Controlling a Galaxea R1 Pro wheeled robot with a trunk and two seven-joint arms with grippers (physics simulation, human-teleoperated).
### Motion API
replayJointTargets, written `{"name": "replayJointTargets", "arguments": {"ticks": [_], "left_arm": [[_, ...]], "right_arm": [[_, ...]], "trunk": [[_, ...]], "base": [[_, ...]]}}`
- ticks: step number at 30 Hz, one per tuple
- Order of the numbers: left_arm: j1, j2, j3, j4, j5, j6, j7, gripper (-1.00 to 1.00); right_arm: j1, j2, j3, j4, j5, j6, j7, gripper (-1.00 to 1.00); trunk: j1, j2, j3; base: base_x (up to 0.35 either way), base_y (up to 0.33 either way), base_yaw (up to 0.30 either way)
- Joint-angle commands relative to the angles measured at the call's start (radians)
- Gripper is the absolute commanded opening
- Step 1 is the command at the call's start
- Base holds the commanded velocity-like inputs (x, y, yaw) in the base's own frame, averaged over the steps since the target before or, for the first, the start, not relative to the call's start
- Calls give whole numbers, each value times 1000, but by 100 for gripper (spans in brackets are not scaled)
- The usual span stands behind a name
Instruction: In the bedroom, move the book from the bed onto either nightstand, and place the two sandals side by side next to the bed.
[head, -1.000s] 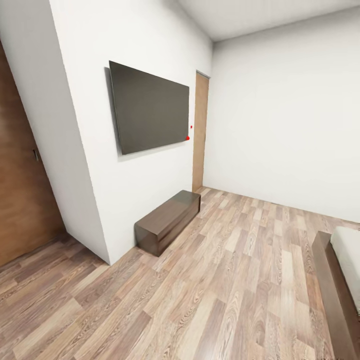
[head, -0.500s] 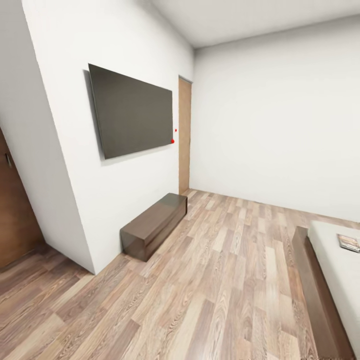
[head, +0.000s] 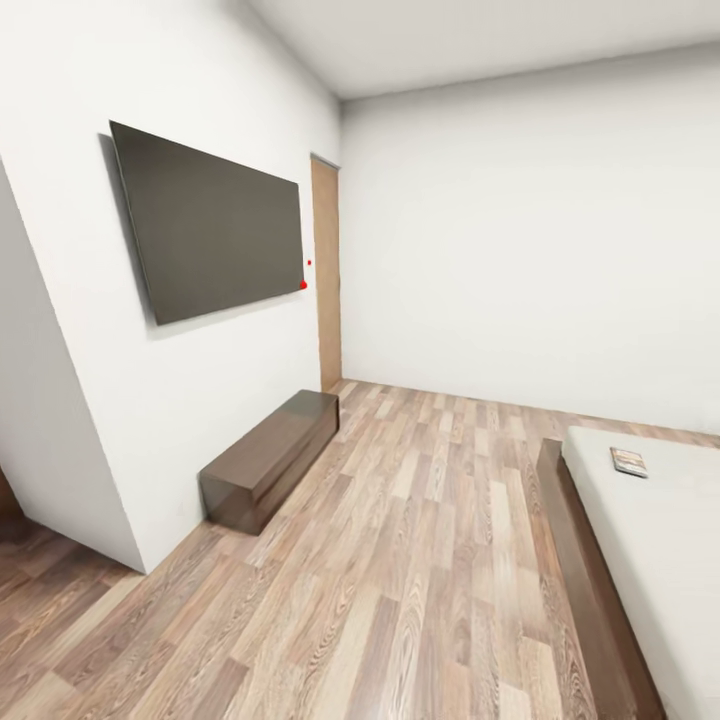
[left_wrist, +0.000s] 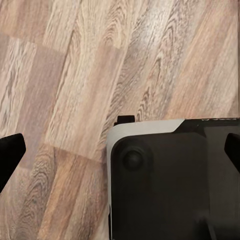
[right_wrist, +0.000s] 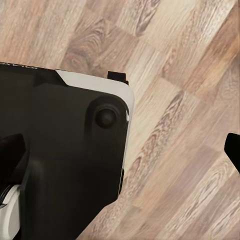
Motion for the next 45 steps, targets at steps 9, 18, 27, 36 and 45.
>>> {"name": "replayJointTargets", "arguments": {"ticks": [9,18,27,36,45], "left_arm": [[0,1,-9,1,4,-9,4,100],[0,0,-9,1,3,-11,4,100],[0,0,-9,1,4,-14,4,100],[0,0,-9,1,4,-14,4,100],[0,0,-9,1,4,-14,4,100]], "right_arm": [[-1,-1,9,2,-10,2,3,100],[-1,-1,8,2,-10,2,3,100],[-1,-1,8,1,-10,0,4,100],[-1,0,10,-3,-10,-1,4,100],[-1,4,15,-6,-7,-2,4,100]], "trunk": [[0,-1,0],[0,-1,-1],[0,-1,-6],[0,-1,-14],[0,-1,-19]], "base": [[0,0,-294],[0,0,-294],[0,0,-277],[0,0,-233],[0,0,-82]]}}
